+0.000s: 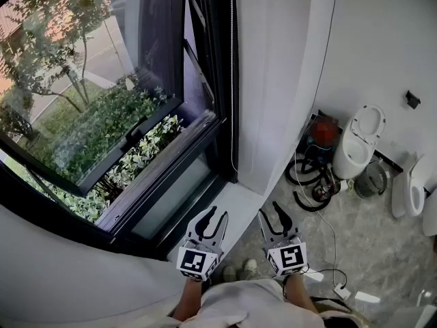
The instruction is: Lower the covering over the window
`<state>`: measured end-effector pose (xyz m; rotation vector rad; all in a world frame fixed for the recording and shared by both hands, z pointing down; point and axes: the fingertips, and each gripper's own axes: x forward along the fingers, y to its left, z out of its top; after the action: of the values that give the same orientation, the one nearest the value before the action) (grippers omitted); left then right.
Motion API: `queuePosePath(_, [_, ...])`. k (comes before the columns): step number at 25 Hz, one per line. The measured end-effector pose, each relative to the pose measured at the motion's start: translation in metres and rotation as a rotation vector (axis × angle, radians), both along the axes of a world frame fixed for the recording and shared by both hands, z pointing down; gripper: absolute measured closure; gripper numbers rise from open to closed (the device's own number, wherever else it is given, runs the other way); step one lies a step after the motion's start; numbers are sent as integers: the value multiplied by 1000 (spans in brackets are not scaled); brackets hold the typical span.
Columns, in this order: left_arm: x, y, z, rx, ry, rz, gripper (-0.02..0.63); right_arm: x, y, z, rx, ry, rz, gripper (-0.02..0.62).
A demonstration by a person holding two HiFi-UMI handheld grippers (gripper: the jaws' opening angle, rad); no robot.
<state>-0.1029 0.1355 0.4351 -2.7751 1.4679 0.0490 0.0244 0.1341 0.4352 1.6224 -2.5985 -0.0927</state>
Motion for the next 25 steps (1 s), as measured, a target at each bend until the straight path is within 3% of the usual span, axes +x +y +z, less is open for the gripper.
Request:
queuePosePath(5, [11, -15, 4, -4, -9, -16, 491, 7, -16, -2, 14, -46, -37, 439])
queuePosePath(25, [55, -62, -1, -1, -34, -137, 491, 38, -71, -10, 26, -42, -193, 439])
